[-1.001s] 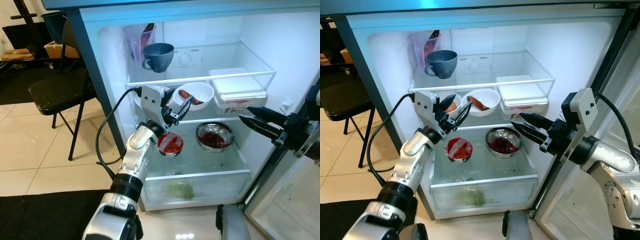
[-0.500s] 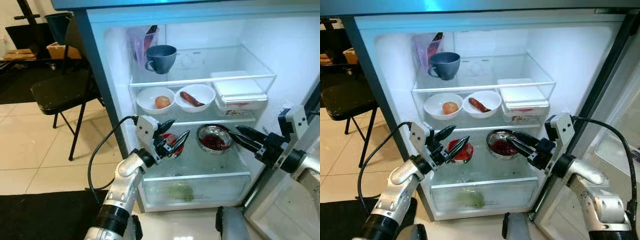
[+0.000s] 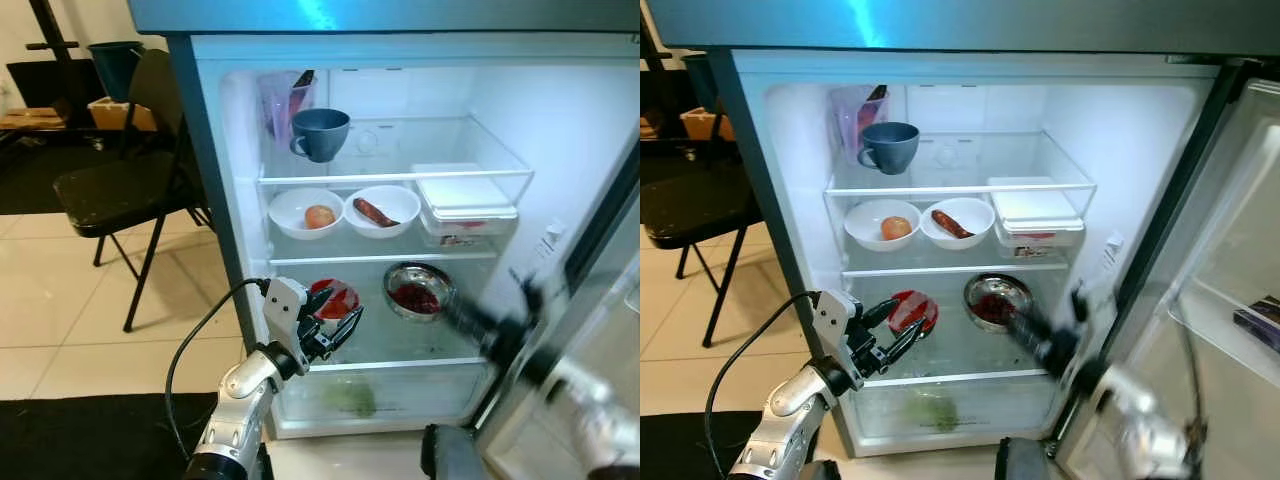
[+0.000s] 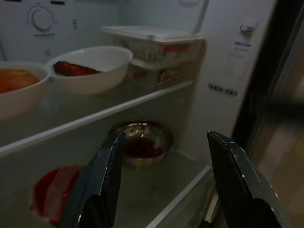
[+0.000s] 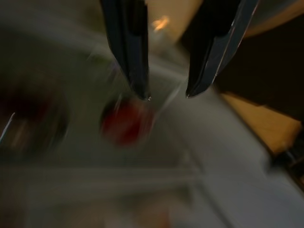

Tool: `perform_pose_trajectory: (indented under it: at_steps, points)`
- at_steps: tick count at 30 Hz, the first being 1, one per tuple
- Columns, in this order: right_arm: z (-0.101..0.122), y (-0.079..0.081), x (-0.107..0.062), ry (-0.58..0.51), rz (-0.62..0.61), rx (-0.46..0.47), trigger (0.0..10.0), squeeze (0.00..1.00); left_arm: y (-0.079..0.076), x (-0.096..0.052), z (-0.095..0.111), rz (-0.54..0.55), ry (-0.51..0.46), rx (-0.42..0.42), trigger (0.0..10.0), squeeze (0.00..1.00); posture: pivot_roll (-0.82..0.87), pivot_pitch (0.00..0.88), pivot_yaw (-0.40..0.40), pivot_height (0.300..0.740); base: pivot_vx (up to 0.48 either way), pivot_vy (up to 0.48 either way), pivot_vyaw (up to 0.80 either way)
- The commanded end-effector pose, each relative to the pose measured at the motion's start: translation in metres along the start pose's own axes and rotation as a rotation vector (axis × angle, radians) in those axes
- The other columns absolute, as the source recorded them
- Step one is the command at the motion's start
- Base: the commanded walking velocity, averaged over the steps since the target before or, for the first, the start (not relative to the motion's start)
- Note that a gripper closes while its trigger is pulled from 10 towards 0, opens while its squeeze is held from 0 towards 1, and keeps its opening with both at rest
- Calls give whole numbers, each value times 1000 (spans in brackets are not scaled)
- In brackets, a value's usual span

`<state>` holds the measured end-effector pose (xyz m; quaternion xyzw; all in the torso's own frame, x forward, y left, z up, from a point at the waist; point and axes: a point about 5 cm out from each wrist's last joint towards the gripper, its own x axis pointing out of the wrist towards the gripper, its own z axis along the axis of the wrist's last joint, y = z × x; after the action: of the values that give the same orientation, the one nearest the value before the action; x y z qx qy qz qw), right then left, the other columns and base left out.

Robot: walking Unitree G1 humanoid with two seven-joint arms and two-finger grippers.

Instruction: Restocking fridge

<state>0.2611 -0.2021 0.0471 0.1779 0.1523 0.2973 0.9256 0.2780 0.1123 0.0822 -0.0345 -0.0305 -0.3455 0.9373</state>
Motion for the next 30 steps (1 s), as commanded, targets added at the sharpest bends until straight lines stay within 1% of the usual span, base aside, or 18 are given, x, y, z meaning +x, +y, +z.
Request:
perform_pose_trajectory:
  at_steps: [1,4,10,12,14,15,16,18,20,21,30]
  points:
    - [-6,-4,-2,27,-10,17,10000,0,6,-12,-12,16,59,-6,10000,0,-11,0,21,468,0,0,0]
    - [-18,-9,-5,58,-38,39,10000,0,9,-19,-19,35,87,-13,10000,0,-8,0,19,482,0,0,0]
    - [-31,-11,-7,80,-45,59,10000,0,9,-22,-21,38,88,-23,10000,0,-4,0,18,497,0,0,0]
    - [-36,-7,-8,78,-5,69,10000,0,8,-24,-22,35,89,-16,10000,0,-4,0,19,497,0,0,0]
    - [-37,0,-8,84,58,65,10000,0,8,-25,-23,34,90,-17,10000,0,-8,0,21,497,0,0,0]
    - [-35,7,-9,62,146,86,10000,0,7,-25,-23,31,91,-19,10000,0,-9,0,19,497,0,0,0]
    - [-35,7,-9,62,146,86,10000,0,7,-25,-23,31,91,-19,10000,0,-9,0,19,497,0,0,0]
    - [-32,11,-9,43,198,104,10000,0,7,-26,-24,27,92,-21,10000,0,-9,0,19,502,0,0,0]
    - [-31,11,-9,40,209,100,10000,0,7,-27,-25,26,94,-22,10000,0,-11,0,21,507,0,0,0]
    - [-30,12,-8,36,221,93,10000,0,6,-29,-28,20,100,-26,10000,0,-11,0,19,517,0,0,0]
    - [-33,11,-7,46,232,94,10000,0,3,-34,-33,9,113,-39,10000,0,-11,0,20,562,0,0,0]
